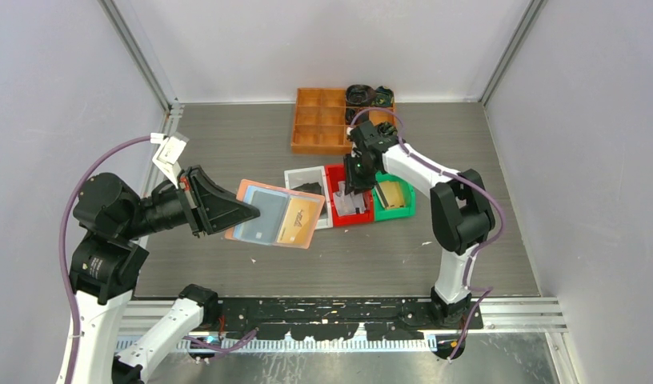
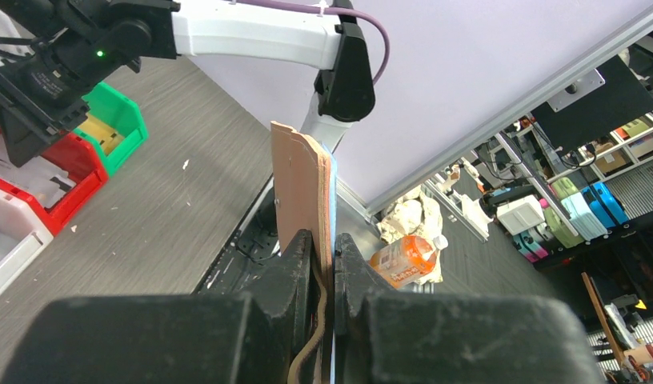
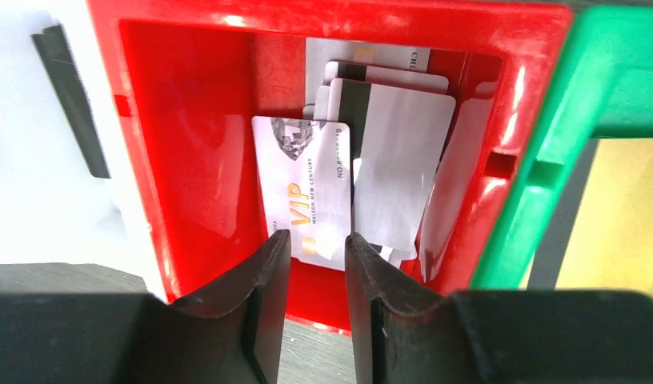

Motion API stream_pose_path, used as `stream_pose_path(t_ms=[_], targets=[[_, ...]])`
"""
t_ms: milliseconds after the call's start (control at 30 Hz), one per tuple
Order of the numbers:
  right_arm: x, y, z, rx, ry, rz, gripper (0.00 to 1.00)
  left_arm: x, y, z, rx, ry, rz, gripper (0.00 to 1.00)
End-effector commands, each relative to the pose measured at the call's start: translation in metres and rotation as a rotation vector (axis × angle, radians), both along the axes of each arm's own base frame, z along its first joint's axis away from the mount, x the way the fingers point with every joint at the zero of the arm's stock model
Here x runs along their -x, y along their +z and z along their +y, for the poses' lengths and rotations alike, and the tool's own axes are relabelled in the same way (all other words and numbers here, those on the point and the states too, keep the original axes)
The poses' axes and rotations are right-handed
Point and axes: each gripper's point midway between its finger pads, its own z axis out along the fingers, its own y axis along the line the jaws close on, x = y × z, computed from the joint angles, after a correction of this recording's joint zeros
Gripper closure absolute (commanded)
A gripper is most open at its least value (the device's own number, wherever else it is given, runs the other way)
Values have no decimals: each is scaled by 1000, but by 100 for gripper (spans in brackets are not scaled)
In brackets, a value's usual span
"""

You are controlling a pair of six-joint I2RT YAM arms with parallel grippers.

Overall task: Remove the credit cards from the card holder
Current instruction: Place the credit card in the storage box, then remove the credit card from the card holder.

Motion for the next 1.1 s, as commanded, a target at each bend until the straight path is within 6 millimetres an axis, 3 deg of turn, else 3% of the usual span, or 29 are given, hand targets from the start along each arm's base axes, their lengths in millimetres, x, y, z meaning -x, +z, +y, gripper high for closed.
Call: stream_pose_path(t_ms=[0,100,233,400,433,533,633,733,1067], targets=[[-14,63,7,-13,-4,-213,62,9,20,1,26,-20,-89,100],[-11,100,13,-46,-13,-295,58,10,20,1,26,-21,-87,100],[4,175,28,-237,-25,-416,44,9,21,1,30,-21,-84,100],[59,285,57,-810,23,-584,8,7,24,0,47,-24,-78,100],[74,316,54,-931,37,-645,5,7,25,-1,51,-25,-75,100],[108,352,44,-1155,52,-691,1,6,26,-1,56,-29,-66,100],[146,380,34,-1360,101,-686,1,6,27,-2,59,-27,-66,100],[177,395,29,-1479,157,-702,1,3,28,-2,69,-25,-60,100],[241,395,69,-1573,352,-626,1,-5,38,-3,97,7,-53,100]])
